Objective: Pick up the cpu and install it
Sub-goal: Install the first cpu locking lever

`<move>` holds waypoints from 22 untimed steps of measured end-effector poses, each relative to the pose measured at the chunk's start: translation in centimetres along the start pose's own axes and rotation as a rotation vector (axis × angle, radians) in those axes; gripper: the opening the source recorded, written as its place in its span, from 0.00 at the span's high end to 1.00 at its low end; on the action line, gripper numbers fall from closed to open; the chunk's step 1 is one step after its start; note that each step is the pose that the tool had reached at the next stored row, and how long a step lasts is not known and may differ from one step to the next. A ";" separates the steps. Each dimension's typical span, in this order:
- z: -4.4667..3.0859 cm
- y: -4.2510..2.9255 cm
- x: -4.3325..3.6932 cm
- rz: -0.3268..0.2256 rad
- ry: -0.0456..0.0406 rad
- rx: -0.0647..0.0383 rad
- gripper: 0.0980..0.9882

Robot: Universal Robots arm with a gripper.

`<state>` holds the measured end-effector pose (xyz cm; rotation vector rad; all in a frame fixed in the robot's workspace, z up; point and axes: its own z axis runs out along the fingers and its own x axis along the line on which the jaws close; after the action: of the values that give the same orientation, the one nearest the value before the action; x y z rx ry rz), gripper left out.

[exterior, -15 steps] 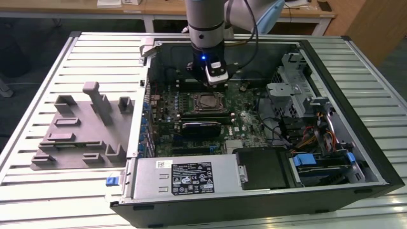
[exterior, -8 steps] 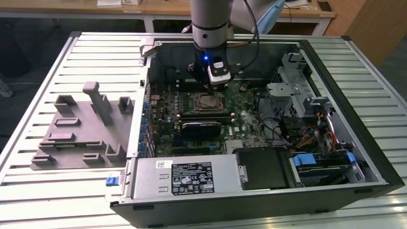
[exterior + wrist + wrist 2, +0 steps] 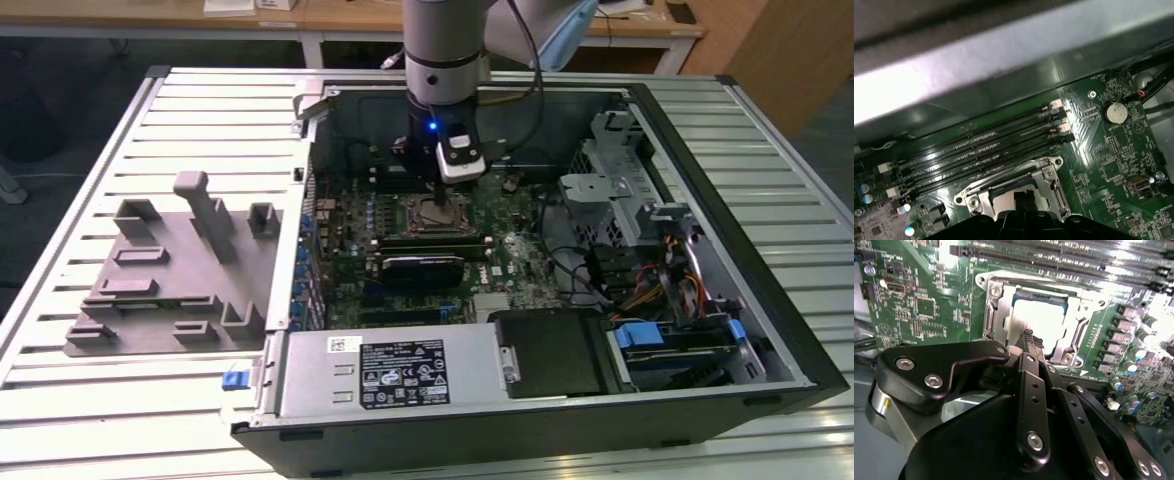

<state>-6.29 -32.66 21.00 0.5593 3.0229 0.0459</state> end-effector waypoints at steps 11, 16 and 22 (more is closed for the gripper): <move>0.11 -0.60 -0.32 -0.001 0.0032 0.017 0.99; 0.11 -0.61 -0.33 -0.001 0.0033 0.017 0.99; -0.84 -0.57 -0.38 -0.002 0.0032 0.016 0.99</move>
<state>-6.20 -33.35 21.84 0.5588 3.0296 0.0218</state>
